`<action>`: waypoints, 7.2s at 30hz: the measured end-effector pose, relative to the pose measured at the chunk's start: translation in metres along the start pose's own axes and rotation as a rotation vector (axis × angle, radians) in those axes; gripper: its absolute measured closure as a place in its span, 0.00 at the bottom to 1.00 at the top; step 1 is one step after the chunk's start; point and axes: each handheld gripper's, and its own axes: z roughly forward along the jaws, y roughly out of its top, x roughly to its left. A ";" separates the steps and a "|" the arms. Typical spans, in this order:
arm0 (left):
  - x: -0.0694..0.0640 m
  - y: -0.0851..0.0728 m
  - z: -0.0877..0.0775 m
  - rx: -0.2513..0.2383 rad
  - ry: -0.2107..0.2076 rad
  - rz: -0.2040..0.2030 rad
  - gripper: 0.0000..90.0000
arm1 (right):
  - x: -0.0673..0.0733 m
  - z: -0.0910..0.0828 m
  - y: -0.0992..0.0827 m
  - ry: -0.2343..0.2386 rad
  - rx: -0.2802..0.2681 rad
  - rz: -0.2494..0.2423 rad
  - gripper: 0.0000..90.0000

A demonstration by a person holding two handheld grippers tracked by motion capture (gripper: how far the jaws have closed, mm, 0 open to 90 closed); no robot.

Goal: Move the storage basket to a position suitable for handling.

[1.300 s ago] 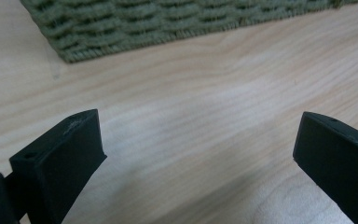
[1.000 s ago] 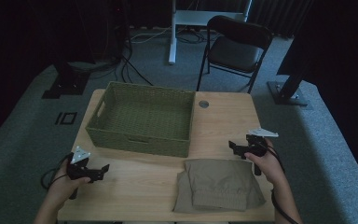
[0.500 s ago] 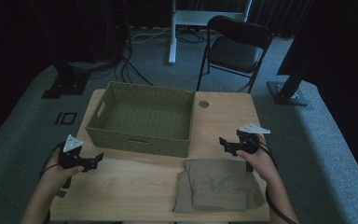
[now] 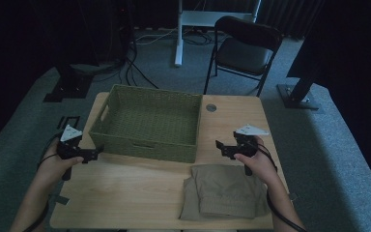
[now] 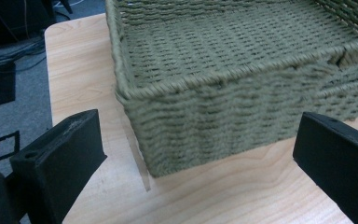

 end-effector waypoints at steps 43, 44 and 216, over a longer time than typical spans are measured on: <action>0.042 0.030 0.067 -0.009 0.162 -0.048 0.40 | 0.056 0.066 0.037 -0.039 0.046 0.011 0.43; 0.042 0.030 0.067 -0.009 0.134 -0.064 0.46 | 0.056 0.067 0.036 -0.037 0.048 0.022 0.44; -0.196 0.098 0.131 0.005 -0.184 -0.016 0.28 | -0.127 -0.052 -0.012 -0.255 -0.005 0.315 0.50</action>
